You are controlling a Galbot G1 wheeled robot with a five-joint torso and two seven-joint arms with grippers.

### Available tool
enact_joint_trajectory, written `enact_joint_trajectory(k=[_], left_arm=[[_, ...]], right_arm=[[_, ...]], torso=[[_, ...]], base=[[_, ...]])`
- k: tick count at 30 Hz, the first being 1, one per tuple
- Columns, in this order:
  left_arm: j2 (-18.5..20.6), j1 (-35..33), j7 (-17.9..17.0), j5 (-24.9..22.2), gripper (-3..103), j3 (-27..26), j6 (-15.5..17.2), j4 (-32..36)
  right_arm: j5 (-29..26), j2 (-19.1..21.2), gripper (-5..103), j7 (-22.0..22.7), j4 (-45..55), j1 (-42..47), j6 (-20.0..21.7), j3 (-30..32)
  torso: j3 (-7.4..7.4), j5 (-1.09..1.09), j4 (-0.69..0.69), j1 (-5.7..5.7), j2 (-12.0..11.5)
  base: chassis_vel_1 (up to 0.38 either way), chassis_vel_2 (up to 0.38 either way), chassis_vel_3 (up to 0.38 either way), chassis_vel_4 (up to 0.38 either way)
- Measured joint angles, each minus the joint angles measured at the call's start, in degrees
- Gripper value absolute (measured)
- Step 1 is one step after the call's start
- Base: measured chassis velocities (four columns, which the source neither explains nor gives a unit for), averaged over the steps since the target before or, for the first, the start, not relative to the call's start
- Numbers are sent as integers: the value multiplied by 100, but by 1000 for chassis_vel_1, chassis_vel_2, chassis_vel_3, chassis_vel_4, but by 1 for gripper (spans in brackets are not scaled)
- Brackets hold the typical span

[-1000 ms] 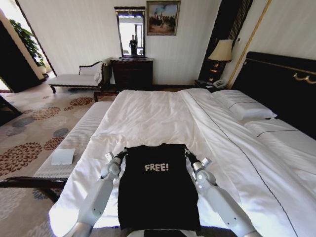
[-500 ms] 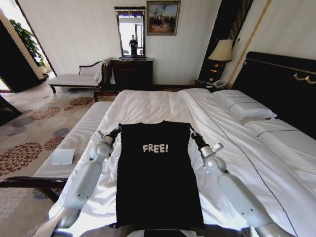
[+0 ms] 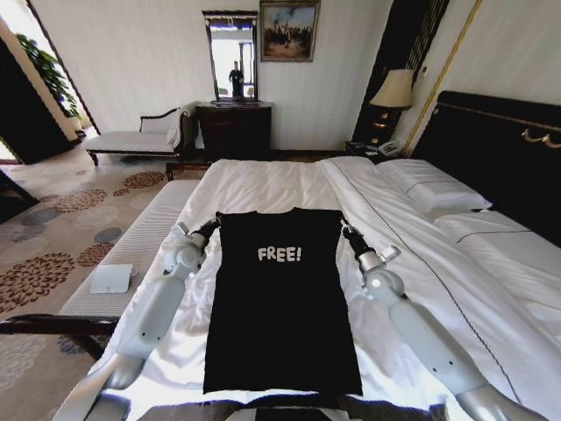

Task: Fold the clothes on the bed.

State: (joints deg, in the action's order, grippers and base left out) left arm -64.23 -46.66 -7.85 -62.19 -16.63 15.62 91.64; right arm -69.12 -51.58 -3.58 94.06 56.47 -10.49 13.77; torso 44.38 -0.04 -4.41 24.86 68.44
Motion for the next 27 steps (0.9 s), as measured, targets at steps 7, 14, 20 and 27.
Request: enact_joint_trajectory(k=[7,14,20,27], left_arm=[[188,-1435,9,24,0,-558,-62,1106],[161,-2751,-40,-86,0,-1125,76,2054],[77,-3973,-180,82,0,-1556,446,2878],[-59,-4739,-324,544,0,-1778,800,3271]], right_arm=[[231,59,0,386,718,939,48,165],[474,48,0,734,1284,1909,93,442],[849,72,0,971,1715,2913,9,795],[1374,-70,0,975,1970,4142,-324,963]], torso=[[-2,0,4,-2,2],[-1,0,1,-2,2],[-2,-1,2,-2,2],[-1,1,0,0,2]], base=[[0,0,0,0],[0,0,0,0],[0,0,0,0],[0,0,0,0]])
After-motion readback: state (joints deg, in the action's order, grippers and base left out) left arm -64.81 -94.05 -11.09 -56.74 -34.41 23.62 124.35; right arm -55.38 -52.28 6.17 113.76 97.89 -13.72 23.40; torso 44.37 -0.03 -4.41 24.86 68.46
